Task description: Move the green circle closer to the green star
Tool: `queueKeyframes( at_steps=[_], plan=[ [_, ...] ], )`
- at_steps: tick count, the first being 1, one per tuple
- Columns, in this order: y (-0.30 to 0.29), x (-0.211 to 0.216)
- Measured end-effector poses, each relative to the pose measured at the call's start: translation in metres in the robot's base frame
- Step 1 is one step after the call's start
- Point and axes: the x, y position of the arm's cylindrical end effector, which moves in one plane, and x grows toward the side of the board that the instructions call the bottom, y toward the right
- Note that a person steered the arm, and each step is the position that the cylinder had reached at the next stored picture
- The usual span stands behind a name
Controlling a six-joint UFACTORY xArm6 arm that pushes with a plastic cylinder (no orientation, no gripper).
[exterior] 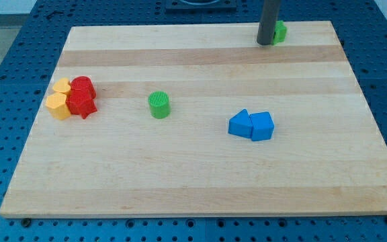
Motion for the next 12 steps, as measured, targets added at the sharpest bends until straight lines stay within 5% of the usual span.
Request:
queueKeyframes(
  at_steps=[2,4,7,12],
  plan=[
    [0.022,-0.018],
    [-0.046,0.047],
    [-0.181,0.058],
    [-0.255,0.158]
  ],
)
